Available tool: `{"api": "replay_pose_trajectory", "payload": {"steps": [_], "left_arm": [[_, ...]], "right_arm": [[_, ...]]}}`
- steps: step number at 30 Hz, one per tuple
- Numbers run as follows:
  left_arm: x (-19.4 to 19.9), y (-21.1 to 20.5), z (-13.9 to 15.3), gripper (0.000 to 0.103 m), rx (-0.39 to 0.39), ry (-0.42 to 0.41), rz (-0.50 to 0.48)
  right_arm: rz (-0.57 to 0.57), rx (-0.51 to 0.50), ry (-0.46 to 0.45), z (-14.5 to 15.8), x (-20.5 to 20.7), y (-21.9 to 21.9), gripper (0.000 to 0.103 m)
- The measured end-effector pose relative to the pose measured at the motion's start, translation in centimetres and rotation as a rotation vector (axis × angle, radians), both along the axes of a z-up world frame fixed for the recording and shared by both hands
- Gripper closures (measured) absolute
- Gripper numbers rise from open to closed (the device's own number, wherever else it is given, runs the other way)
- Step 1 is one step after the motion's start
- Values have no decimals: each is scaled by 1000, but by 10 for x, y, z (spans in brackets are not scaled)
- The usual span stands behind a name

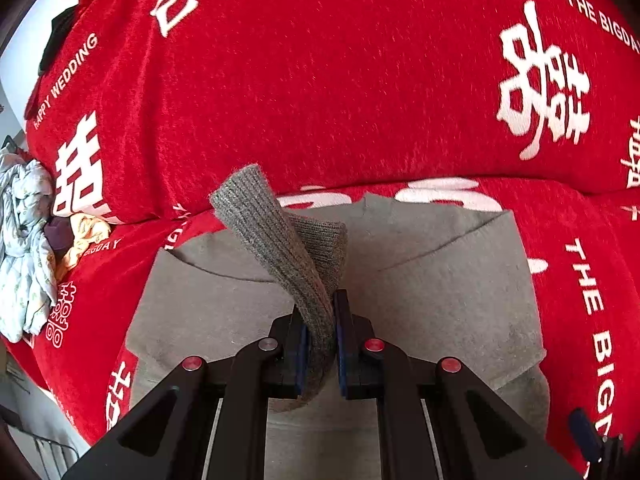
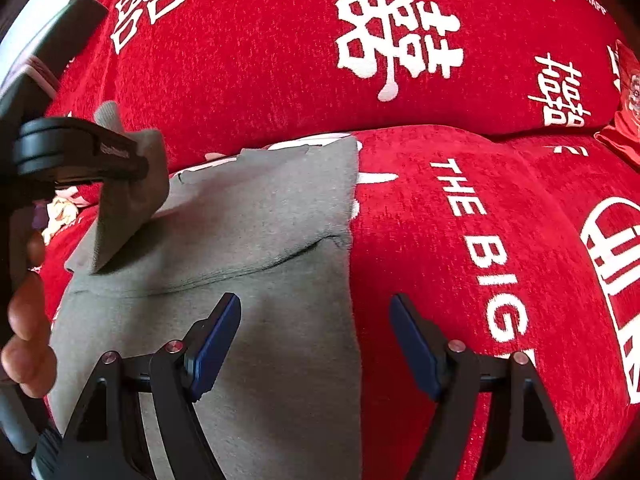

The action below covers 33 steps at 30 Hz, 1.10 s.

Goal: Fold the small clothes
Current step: 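Carry the held sleeve across the sweater body with the left gripper, then lower the sleeve onto the sweater and open the left gripper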

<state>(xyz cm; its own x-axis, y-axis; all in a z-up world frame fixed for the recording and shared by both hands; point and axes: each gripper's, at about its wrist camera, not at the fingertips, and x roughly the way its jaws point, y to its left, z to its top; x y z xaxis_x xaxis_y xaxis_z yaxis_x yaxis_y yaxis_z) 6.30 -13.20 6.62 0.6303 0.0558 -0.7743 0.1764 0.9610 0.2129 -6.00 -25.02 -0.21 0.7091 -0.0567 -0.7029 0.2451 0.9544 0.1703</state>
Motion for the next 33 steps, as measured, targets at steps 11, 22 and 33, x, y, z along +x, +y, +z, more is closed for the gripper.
{"api": "replay_pose_trajectory", "payload": {"steps": [11, 22, 33], "left_arm": [[-4, -24, -15, 90, 19, 33, -77], [-15, -49, -30, 94, 36, 67, -191], [-16, -58, -41, 94, 0, 152, -292]], "right_arm": [[62, -65, 2, -10, -4, 32, 23], [86, -129, -6, -18, -6, 41, 23], [85, -161, -9, -23, -7, 46, 22]]}}
